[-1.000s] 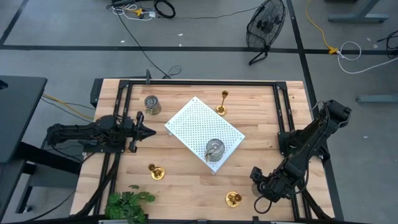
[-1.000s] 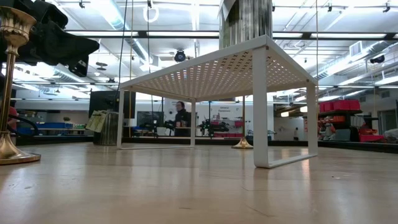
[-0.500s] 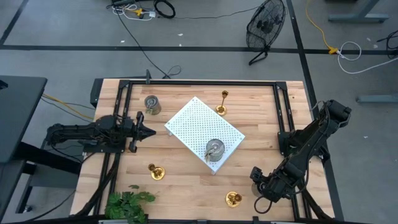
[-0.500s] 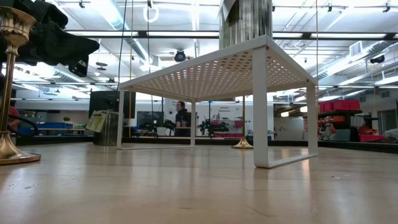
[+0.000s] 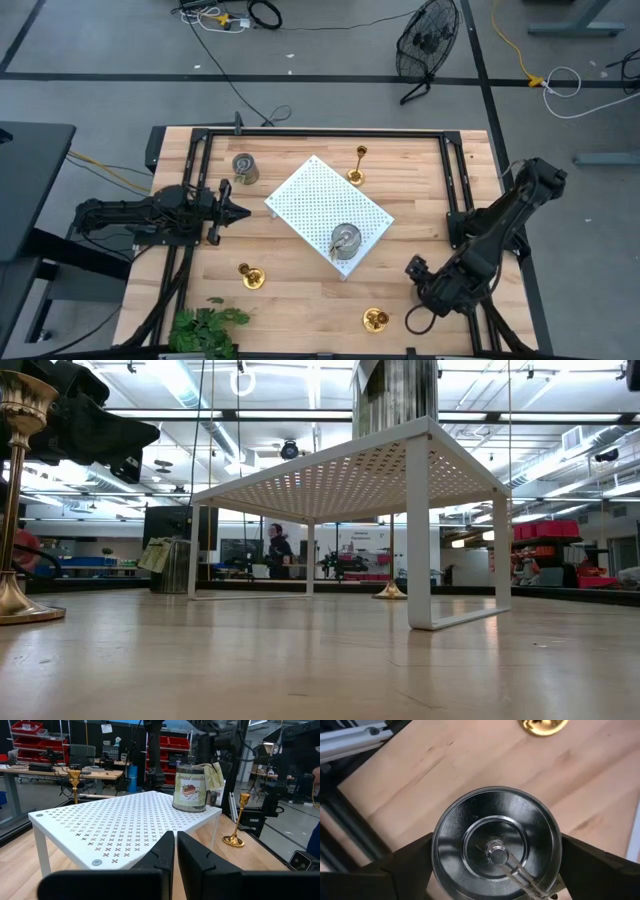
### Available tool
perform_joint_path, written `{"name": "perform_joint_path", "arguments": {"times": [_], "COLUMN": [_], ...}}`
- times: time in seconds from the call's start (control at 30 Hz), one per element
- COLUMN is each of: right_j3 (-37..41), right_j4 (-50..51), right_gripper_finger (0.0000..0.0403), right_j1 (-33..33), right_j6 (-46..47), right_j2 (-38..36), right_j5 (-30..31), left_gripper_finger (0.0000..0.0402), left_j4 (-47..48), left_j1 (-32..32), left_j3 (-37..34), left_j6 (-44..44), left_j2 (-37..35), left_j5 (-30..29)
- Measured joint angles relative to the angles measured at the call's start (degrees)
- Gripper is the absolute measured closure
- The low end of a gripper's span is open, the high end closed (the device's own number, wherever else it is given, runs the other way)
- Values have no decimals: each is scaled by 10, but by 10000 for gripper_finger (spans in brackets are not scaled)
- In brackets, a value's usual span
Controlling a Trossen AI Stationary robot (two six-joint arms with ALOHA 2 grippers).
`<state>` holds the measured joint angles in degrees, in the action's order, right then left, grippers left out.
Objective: Pick & Place candle stick holders
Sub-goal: Put the bottom right scented candle on the shelf align with the other scented candle
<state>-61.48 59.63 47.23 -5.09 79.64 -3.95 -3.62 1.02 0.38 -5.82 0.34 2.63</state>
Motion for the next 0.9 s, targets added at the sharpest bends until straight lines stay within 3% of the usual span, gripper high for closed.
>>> {"name": "perform_joint_path", "arguments": {"times": [0.3, 0.67, 0.9], "right_j3": [-54, -63, -121], "right_j4": [54, 142, 239], "right_gripper_finger": [36, 36, 36], "right_j1": [-25, -76, -139], "right_j6": [30, 31, 21], "right_j2": [-26, -60, -61], "right_j5": [0, 0, 44], "left_gripper_finger": [376, 376, 376], "left_j4": [0, 0, 0], "left_j1": [0, 0, 0], "left_j3": [0, 0, 0], "left_j6": [0, 0, 0], "left_j2": [0, 0, 0], "left_j5": [0, 0, 0]}}
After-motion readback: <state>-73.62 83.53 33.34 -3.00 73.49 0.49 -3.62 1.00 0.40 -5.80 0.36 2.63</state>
